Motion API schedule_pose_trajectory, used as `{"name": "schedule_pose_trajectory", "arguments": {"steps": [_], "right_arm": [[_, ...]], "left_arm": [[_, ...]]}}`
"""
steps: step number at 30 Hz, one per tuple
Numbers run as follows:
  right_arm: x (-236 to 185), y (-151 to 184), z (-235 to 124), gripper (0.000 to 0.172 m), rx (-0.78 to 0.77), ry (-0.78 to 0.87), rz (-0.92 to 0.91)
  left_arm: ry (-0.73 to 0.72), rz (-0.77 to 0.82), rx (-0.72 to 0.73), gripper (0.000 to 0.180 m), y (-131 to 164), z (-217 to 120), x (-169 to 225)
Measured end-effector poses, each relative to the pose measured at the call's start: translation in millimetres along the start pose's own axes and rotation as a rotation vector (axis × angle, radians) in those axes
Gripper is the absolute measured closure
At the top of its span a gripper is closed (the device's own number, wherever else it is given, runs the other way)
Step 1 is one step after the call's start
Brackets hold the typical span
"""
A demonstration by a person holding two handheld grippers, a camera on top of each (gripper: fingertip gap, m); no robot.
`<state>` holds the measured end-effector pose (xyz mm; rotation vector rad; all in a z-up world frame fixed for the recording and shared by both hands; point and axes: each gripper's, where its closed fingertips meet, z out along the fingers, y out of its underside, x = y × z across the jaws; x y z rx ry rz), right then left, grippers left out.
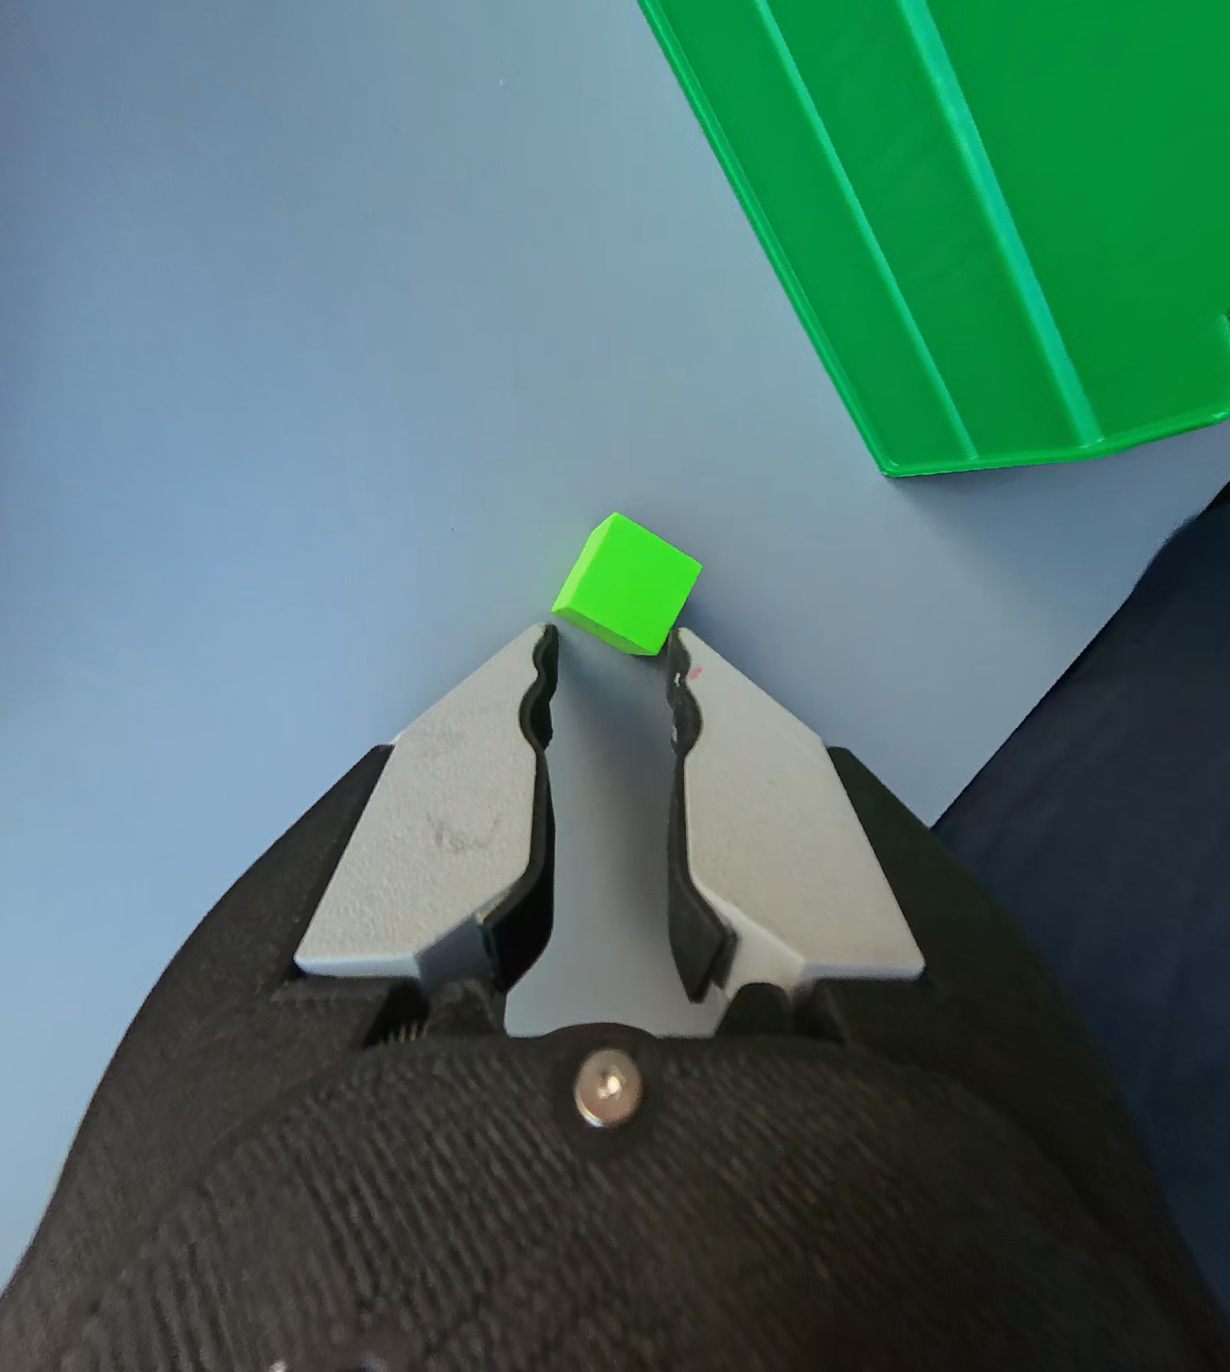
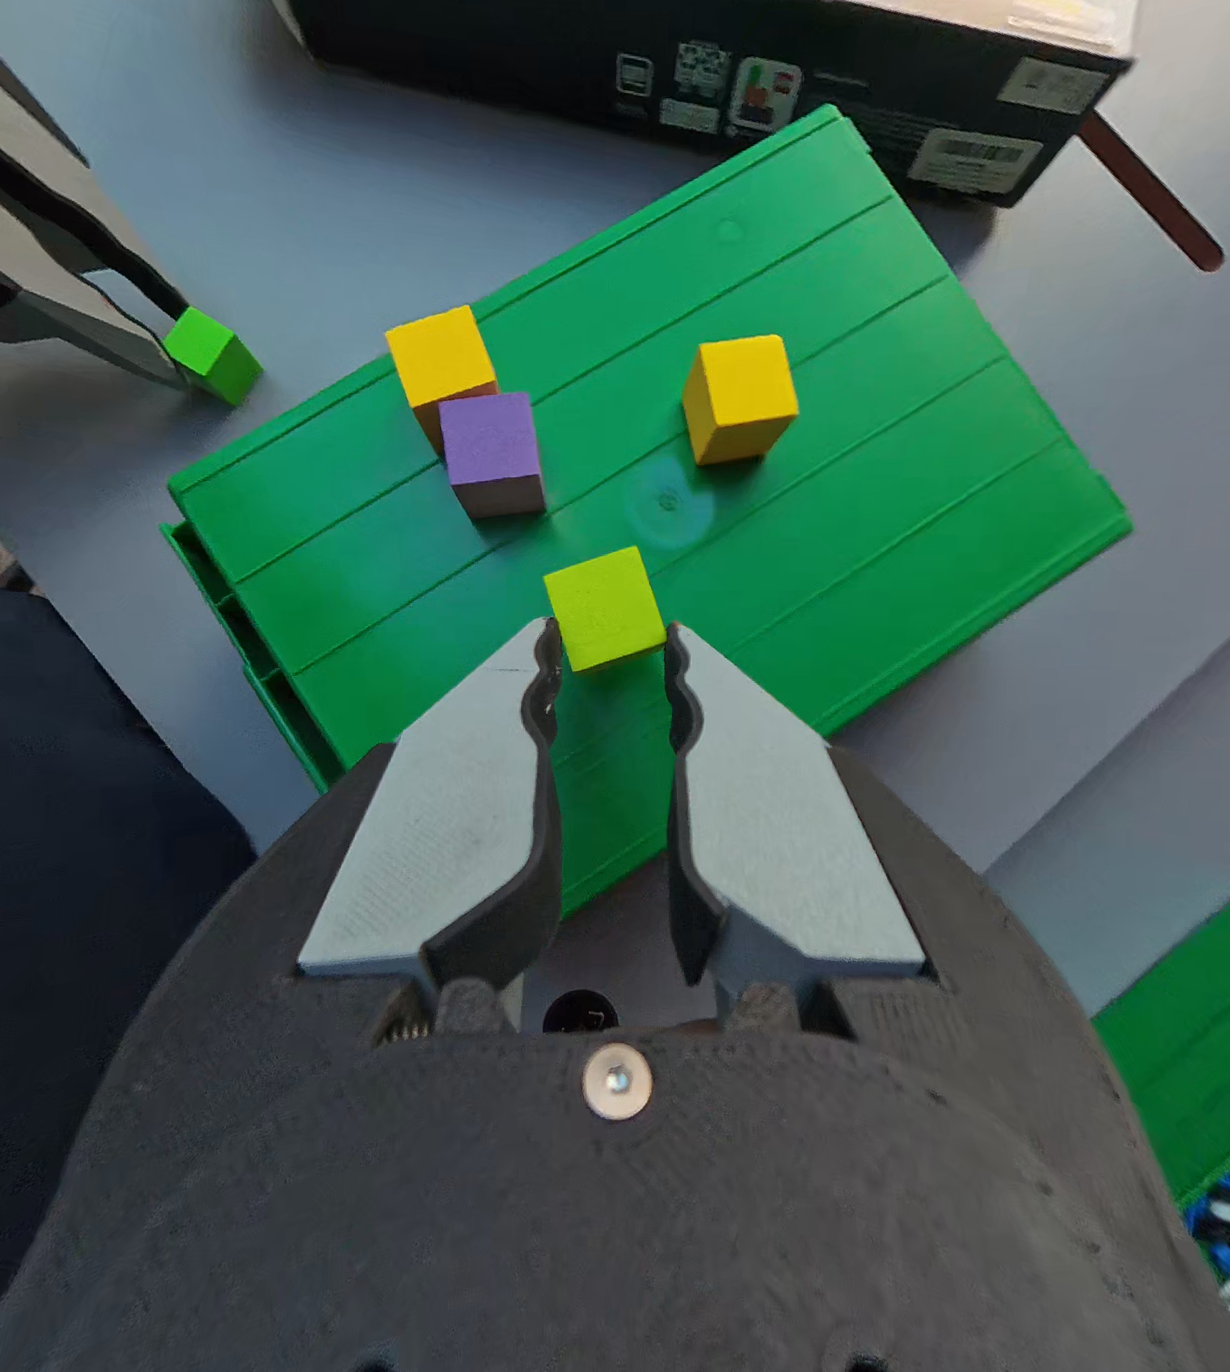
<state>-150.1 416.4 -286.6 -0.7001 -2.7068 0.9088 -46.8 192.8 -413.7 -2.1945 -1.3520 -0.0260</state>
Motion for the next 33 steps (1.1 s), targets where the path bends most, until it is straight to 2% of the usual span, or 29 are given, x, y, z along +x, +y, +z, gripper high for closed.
{"name": "schedule_pose_trajectory", "arguments": {"steps": [4,9,14,21,25,28,33], "right_arm": [[29,12,-11,0.146,0.007,0.071,0.104],[25,30,1,0.146,-0.071,0.046,0.108],[29,19,2,0.146,-0.032,0.068,0.084],[67,-12,1,0.146,0.014,0.088,0.080],[71,-8,17,0.146,-0.039,0.067,0.051],[73,9,27,0.143,-0.133,0.072,0.028],[67,3,15,0.141,-0.066,0.067,0.063]], "left_arm": [[-0.004,0.053,-0.021,0.161,-2,3,0],[-0.013,0.094,-0.036,0.168,-1,2,1],[-0.005,0.064,-0.026,0.170,0,2,1],[0.007,0.006,-0.020,0.175,5,3,4],[0.027,-0.023,-0.015,0.173,5,2,6],[0.055,-0.025,-0.010,0.162,5,1,12],[0.039,-0.023,-0.011,0.151,5,-1,10]]}}
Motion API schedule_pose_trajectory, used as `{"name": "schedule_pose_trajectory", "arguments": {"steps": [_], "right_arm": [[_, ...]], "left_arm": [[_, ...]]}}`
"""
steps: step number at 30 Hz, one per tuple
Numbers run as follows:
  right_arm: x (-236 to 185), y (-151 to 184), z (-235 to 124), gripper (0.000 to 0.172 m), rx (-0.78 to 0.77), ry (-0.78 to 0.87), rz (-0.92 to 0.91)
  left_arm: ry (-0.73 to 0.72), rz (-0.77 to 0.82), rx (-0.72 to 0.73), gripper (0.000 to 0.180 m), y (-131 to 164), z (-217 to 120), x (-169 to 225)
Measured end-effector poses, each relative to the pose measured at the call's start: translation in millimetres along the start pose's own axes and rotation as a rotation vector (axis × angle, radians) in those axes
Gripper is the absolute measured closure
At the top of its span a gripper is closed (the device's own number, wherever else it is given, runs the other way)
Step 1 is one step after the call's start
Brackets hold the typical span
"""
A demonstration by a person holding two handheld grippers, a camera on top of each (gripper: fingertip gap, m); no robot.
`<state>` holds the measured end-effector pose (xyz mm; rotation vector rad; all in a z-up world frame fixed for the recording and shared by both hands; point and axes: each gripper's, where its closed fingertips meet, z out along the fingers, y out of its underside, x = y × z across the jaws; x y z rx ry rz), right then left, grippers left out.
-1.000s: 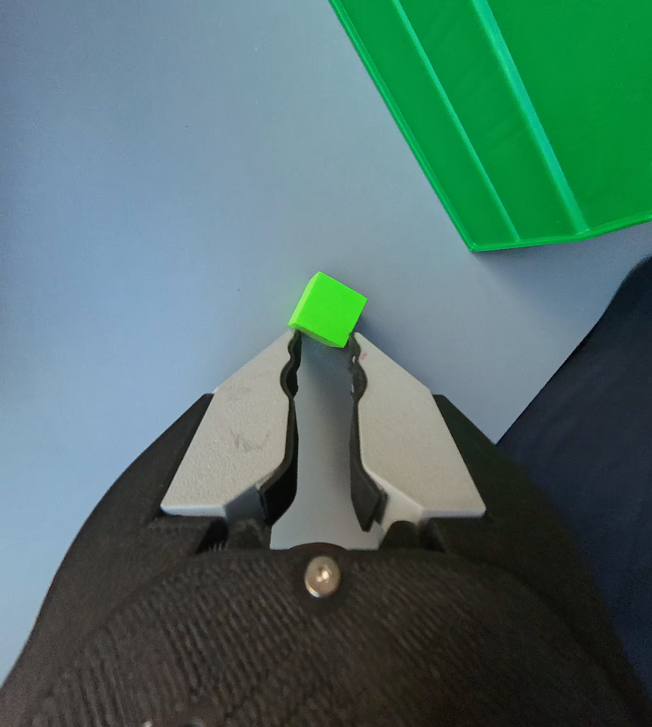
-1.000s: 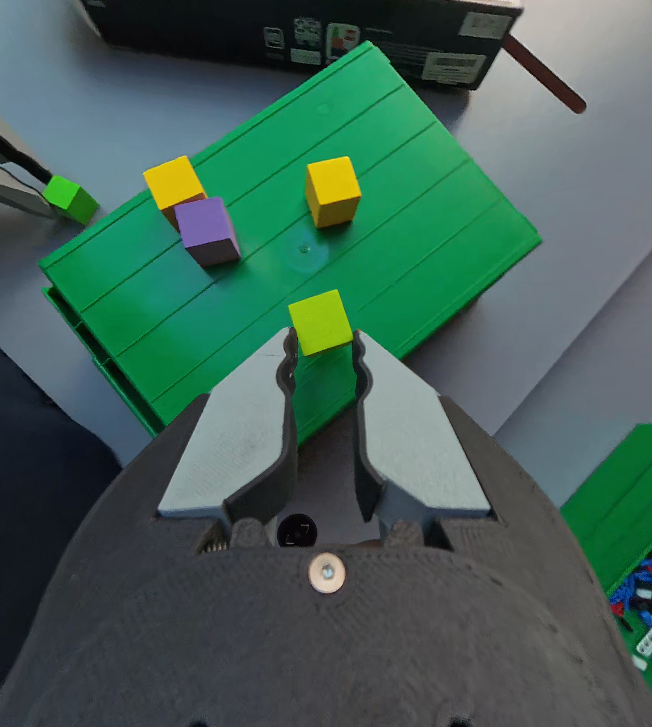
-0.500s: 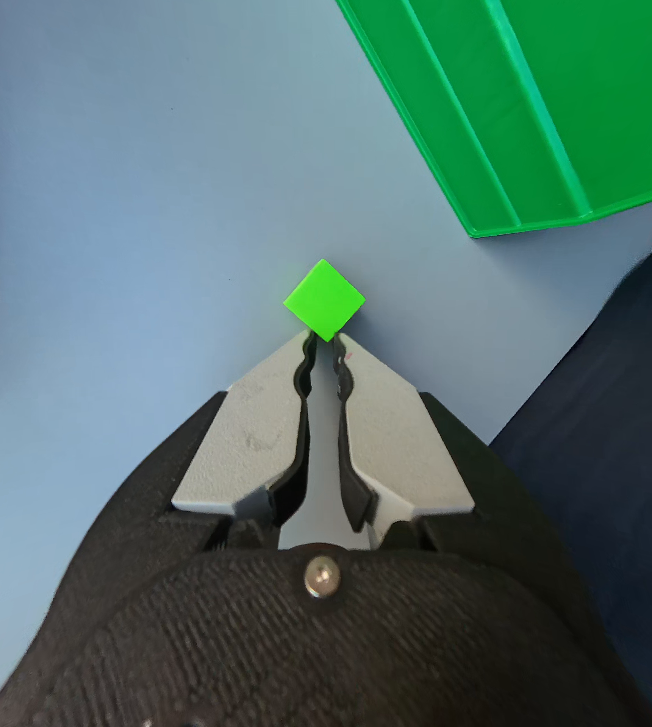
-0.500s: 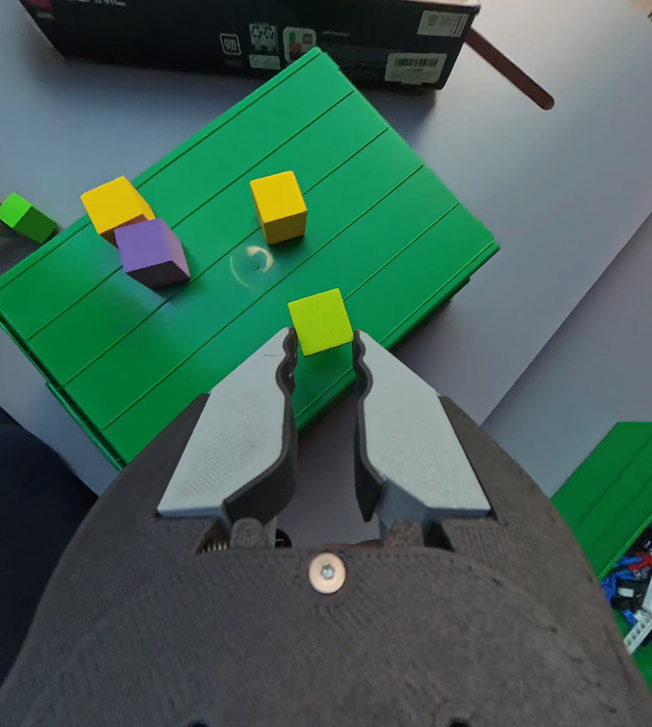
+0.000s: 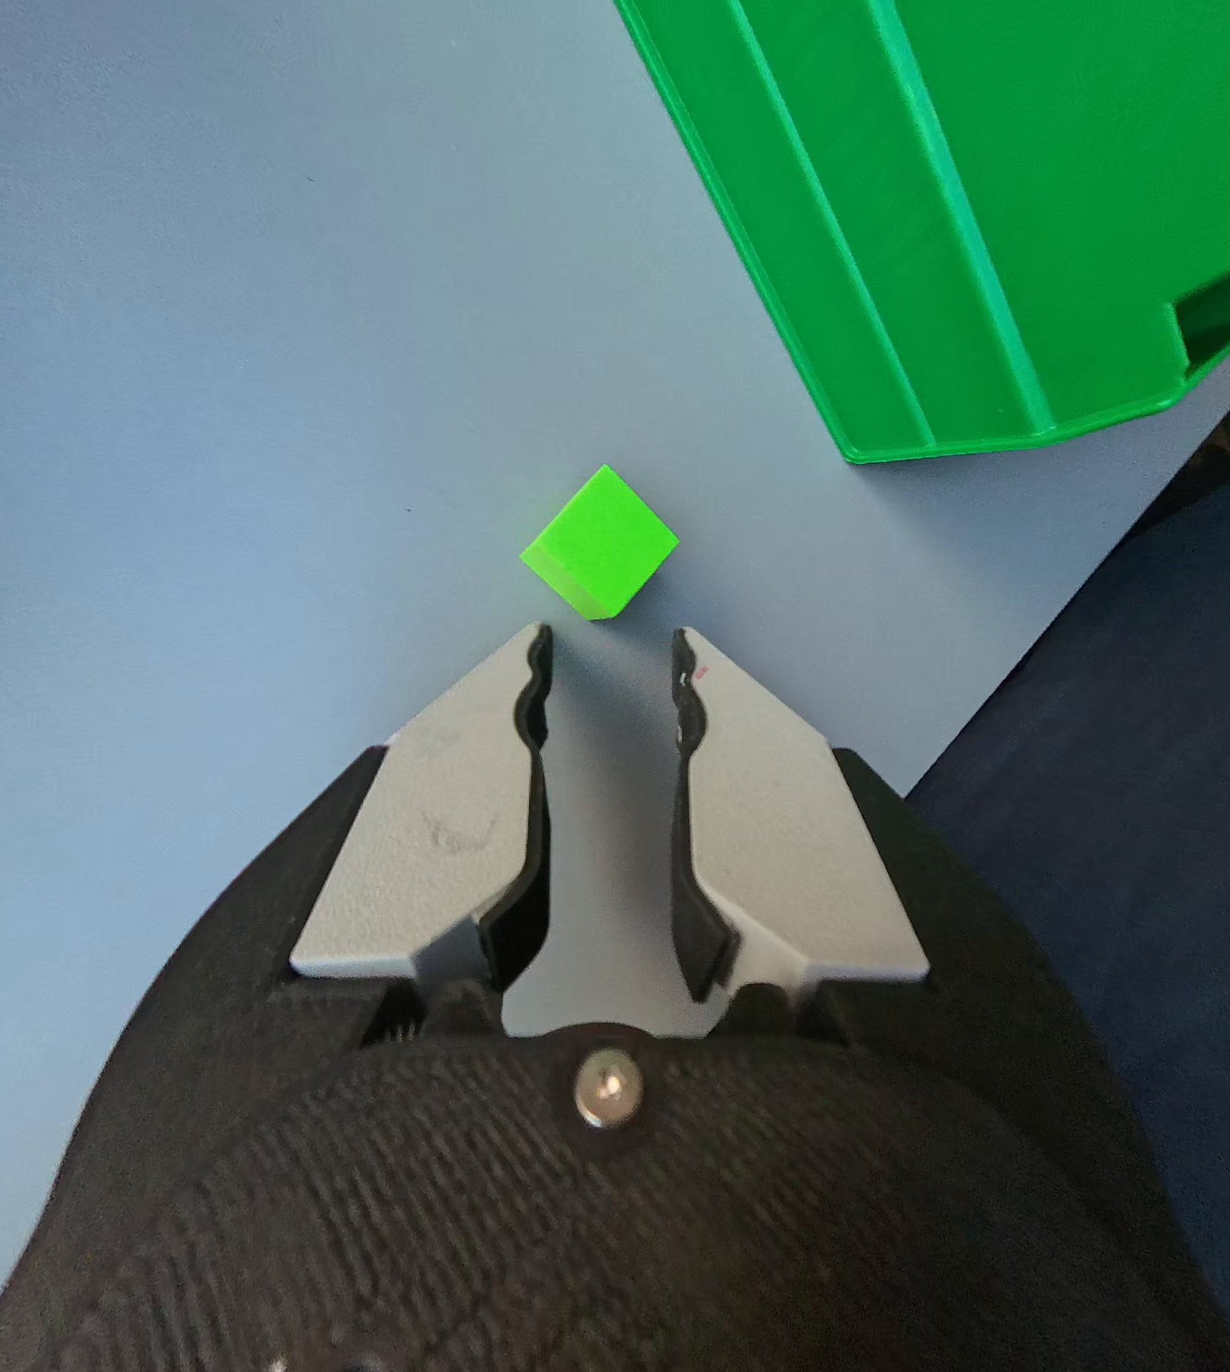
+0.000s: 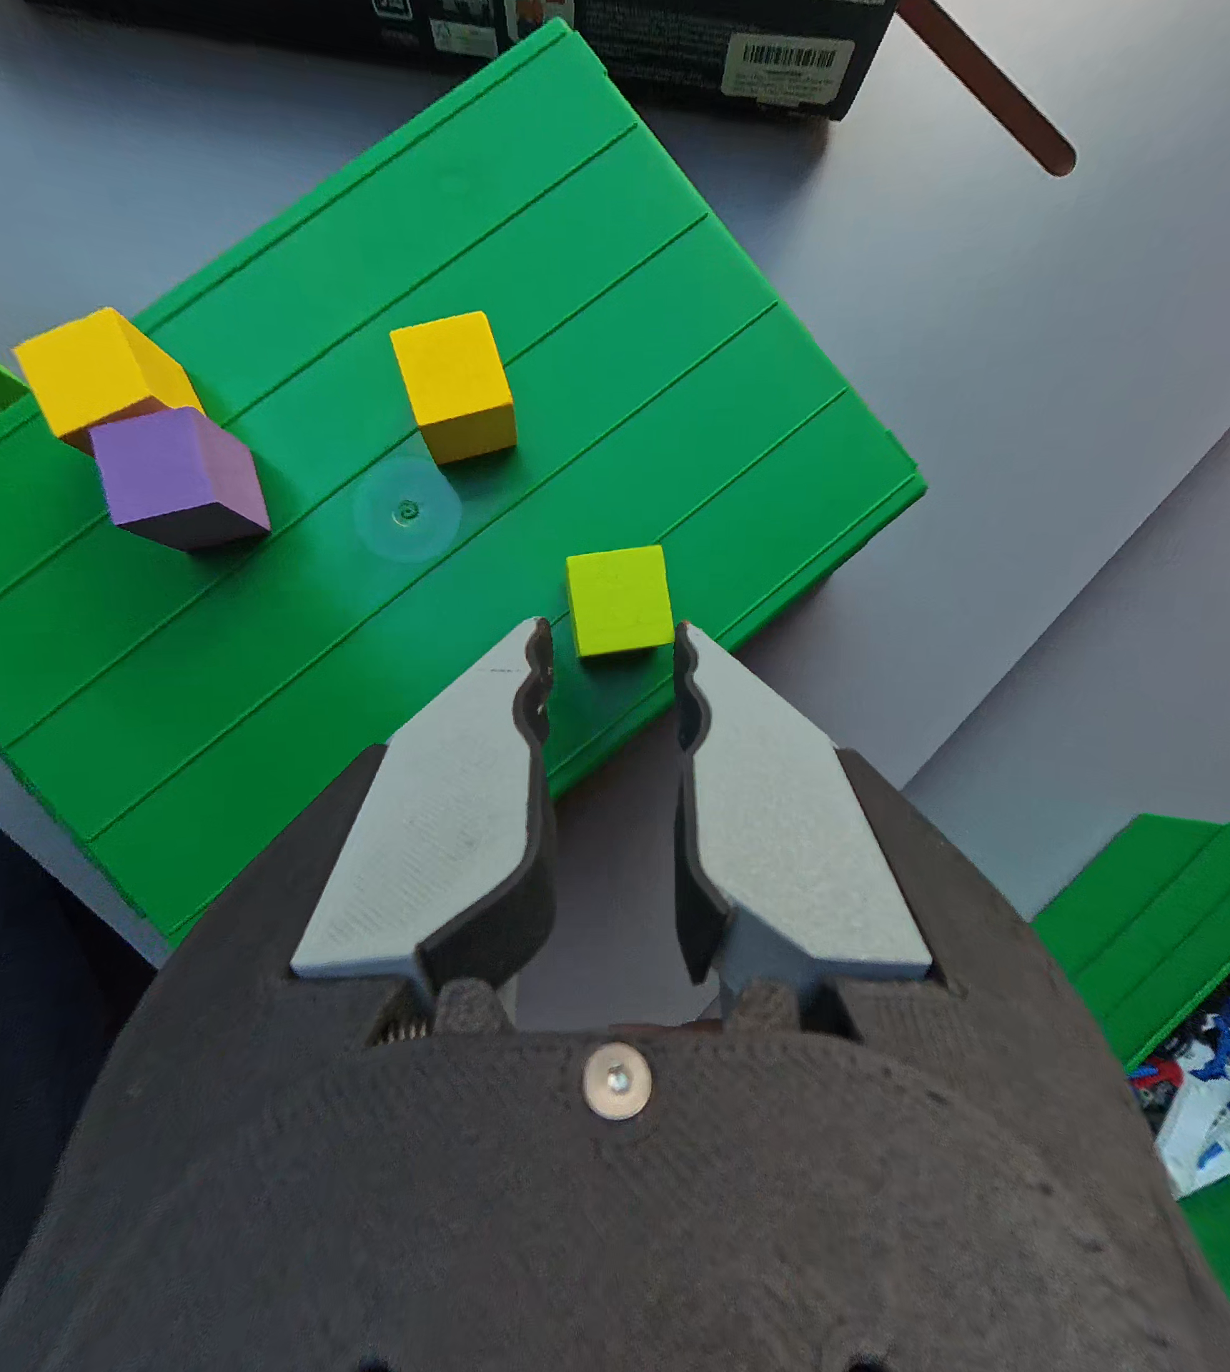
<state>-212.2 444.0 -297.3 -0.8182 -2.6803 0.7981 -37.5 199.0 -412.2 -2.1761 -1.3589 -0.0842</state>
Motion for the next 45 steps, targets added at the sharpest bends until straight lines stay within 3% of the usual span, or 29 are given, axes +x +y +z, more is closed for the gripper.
{"name": "schedule_pose_trajectory", "arguments": {"steps": [4,6,10,15,18,19,23,36,40,45], "right_arm": [[-7,3,-15,0.141,0.043,-0.011,0.035],[-10,8,-20,0.141,0.036,-0.010,0.027],[-9,8,-20,0.139,0.030,-0.014,0.029],[-6,-5,-4,0.138,0.009,-0.041,0.020],[-2,-11,4,0.137,-0.002,-0.018,-0.007],[1,-12,5,0.139,-0.011,-0.008,-0.012],[7,-9,4,0.152,-0.026,0.002,-0.010],[-18,9,-28,0.148,0.065,-0.061,0.178],[-40,-5,-52,0.145,0.144,-0.142,0.205],[-76,-44,-75,0.143,0.234,-0.239,0.122]], "left_arm": [[-0.041,0.016,-0.002,0.136,-5,-2,-9],[-0.056,0.043,-0.009,0.120,-9,-2,-12],[-0.061,0.139,-0.047,0.115,-15,3,-14],[-0.090,0.315,-0.117,0.127,-19,10,-14],[-0.085,0.382,-0.141,0.150,-18,11,-10],[-0.090,0.388,-0.141,0.150,-18,12,-10],[-0.100,0.347,-0.125,0.151,-16,11,-8],[-0.028,0.236,-0.058,0.151,4,-10,24],[0.007,0.253,-0.007,0.151,-12,-24,38],[0.054,0.312,0.126,0.151,-57,-50,62]]}}
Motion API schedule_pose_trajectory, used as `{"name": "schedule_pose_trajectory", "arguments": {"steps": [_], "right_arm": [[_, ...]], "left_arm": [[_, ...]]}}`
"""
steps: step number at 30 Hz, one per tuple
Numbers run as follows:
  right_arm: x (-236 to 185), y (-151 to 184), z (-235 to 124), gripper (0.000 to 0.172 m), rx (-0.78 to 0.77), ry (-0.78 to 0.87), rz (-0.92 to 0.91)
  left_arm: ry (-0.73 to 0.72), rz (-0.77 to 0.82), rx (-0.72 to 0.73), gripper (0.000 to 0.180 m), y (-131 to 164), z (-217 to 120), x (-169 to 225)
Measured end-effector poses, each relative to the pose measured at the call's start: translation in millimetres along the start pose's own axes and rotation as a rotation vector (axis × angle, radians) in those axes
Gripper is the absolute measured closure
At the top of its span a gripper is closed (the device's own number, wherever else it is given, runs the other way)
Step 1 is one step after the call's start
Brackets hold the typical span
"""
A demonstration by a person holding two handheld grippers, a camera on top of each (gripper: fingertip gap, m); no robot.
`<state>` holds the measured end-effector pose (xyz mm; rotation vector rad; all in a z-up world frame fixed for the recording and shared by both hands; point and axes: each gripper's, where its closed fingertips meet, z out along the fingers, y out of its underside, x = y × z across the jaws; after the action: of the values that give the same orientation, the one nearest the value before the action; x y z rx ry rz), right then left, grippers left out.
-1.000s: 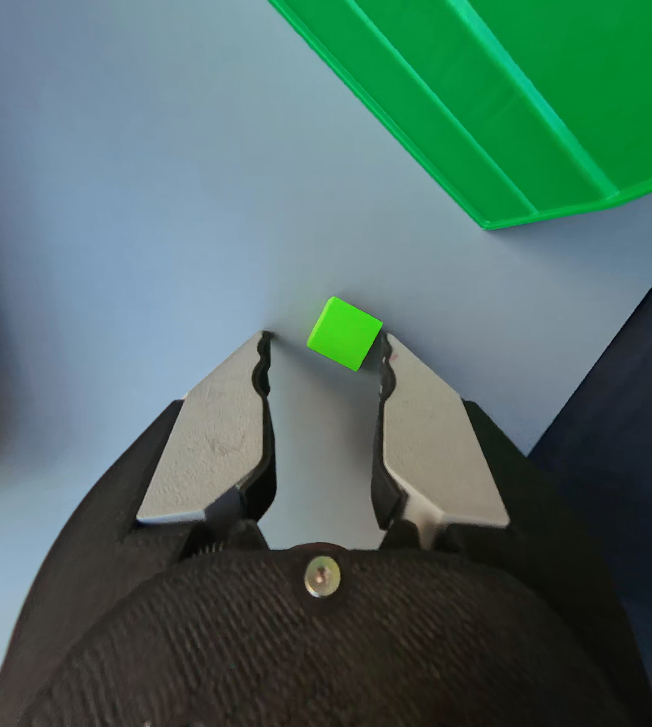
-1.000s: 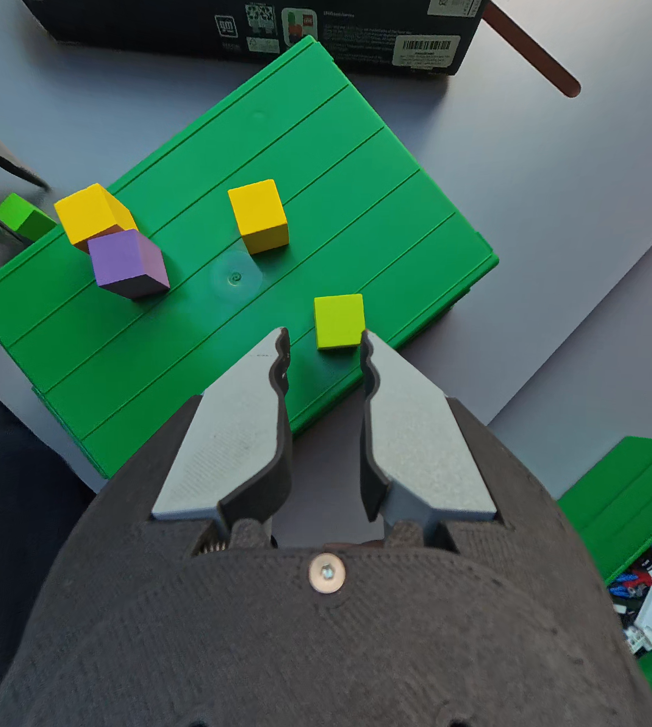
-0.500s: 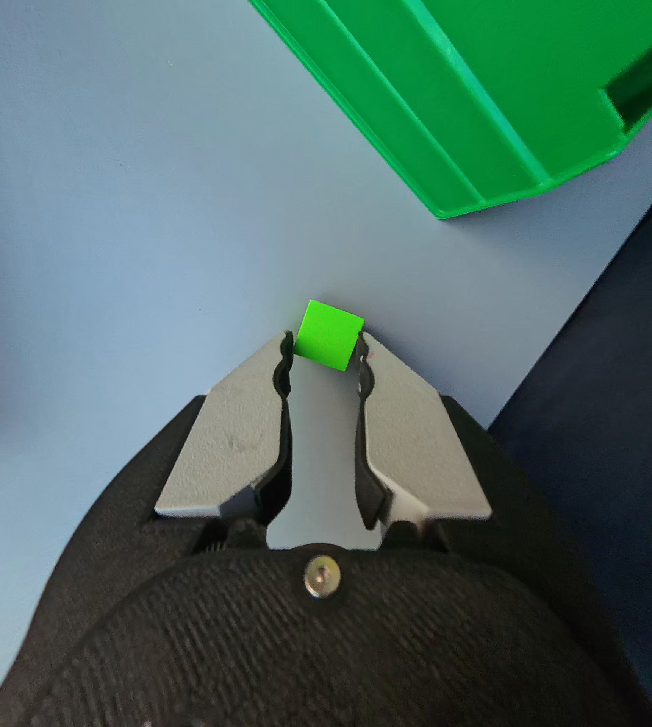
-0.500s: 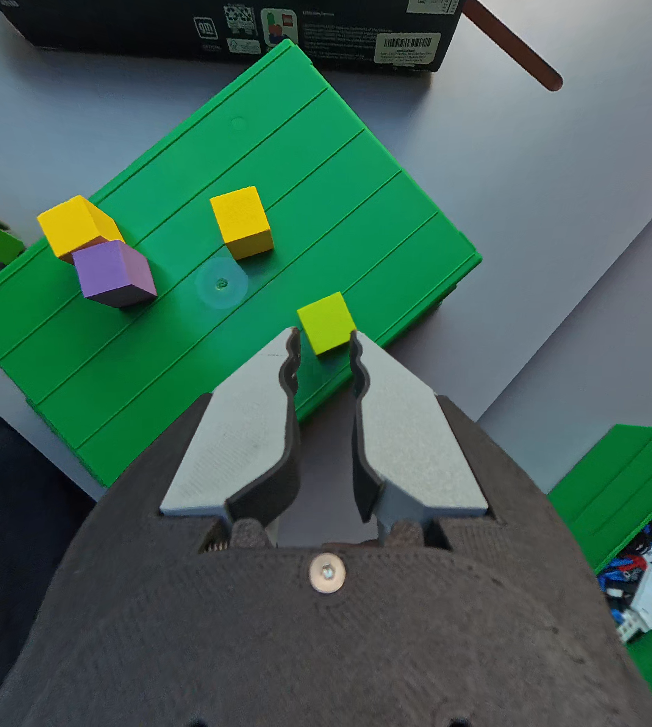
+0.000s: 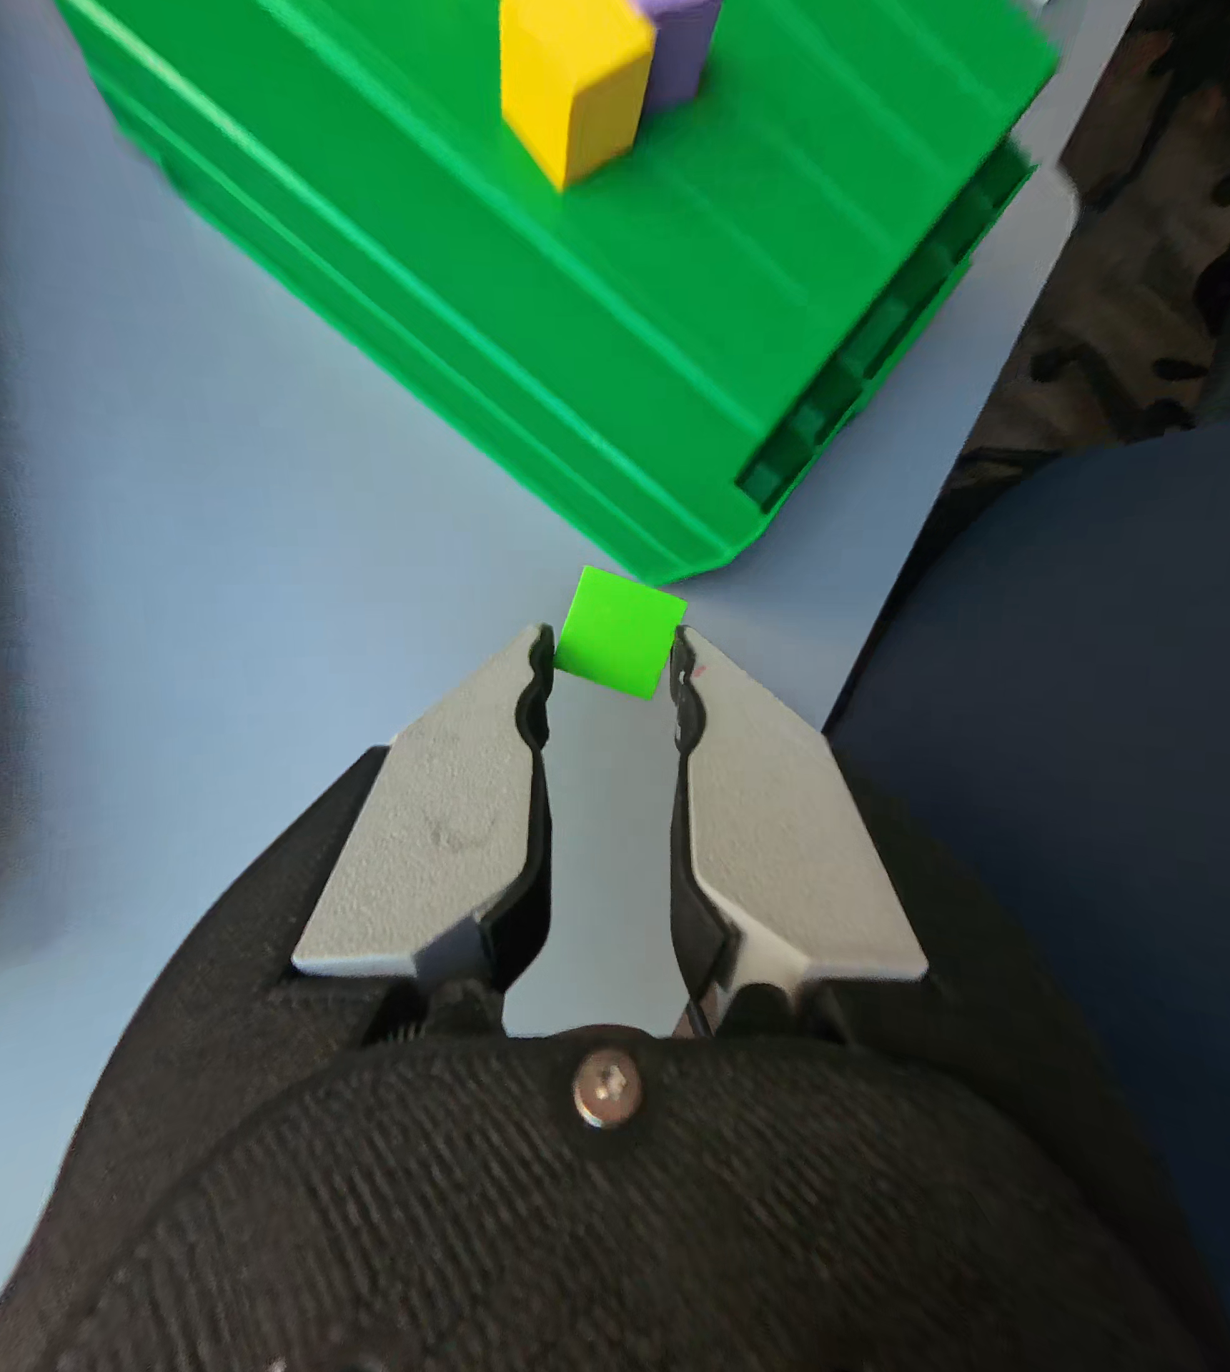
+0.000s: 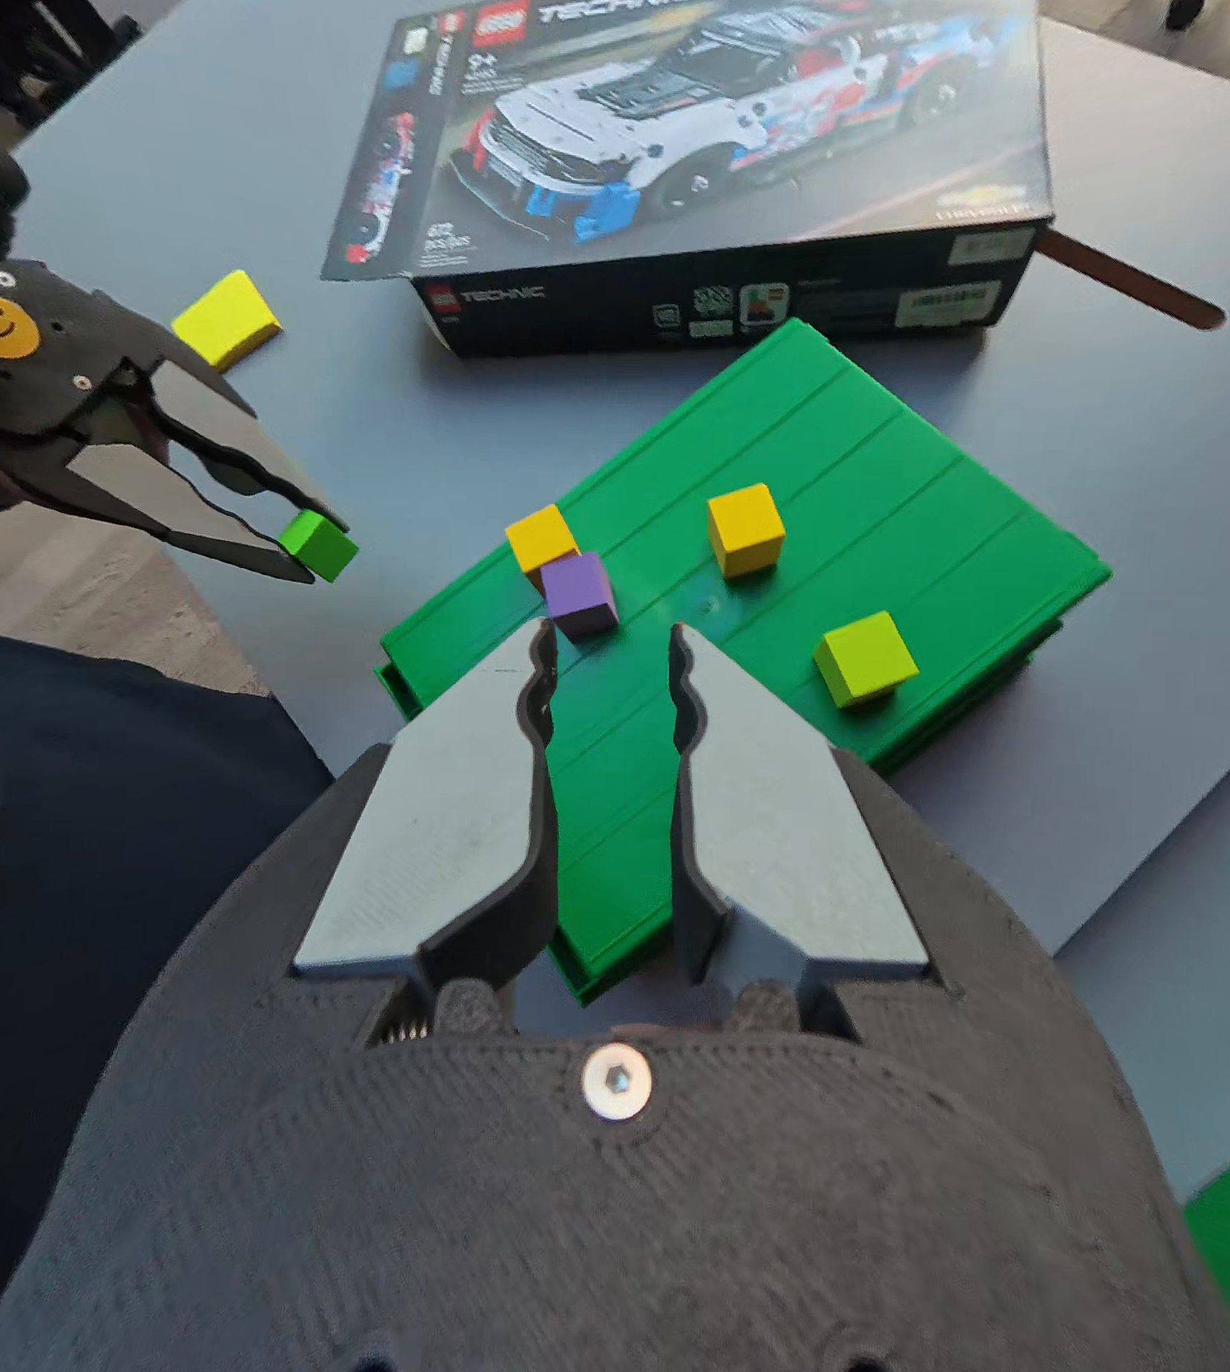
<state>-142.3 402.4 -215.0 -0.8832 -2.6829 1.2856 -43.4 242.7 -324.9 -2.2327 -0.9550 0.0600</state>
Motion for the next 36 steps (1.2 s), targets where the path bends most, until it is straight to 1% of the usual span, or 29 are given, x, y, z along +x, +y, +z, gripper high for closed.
{"name": "schedule_pose_trajectory", "arguments": {"steps": [6,9,12,15,19,21,24,28,32,36], "right_arm": [[-58,-32,19,0.139,0.029,-0.188,0.031],[-91,-33,27,0.136,0.025,-0.271,0.054],[-113,-18,36,0.133,-0.031,-0.299,0.062],[-130,-6,45,0.132,-0.071,-0.327,0.087],[-142,-3,54,0.127,-0.084,-0.362,0.107],[-145,-4,58,0.126,-0.090,-0.386,0.096],[-144,-2,60,0.126,-0.112,-0.434,0.059],[-126,-2,52,0.126,-0.094,-0.461,0.012],[-104,0,30,0.130,-0.015,-0.557,0.046],[-63,16,5,0.136,0.030,-0.610,0.090]], "left_arm": [[0.053,0.092,0.174,0.151,-57,-22,32],[0.060,0.131,0.244,0.151,-70,-32,45],[0.113,0.120,0.258,0.151,-66,-32,56],[0.136,0.107,0.241,0.151,-52,-27,60],[0.144,0.123,0.235,0.152,-42,-29,62],[0.119,0.130,0.238,0.152,-45,-31,60],[0.071,0.138,0.261,0.152,-60,-36,58],[0.002,0.140,0.274,0.151,-86,-31,64],[-0.073,0.142,0.264,0.151,-120,-4,76],[-0.137,0.098,0.220,0.151,-157,35,94]]}}
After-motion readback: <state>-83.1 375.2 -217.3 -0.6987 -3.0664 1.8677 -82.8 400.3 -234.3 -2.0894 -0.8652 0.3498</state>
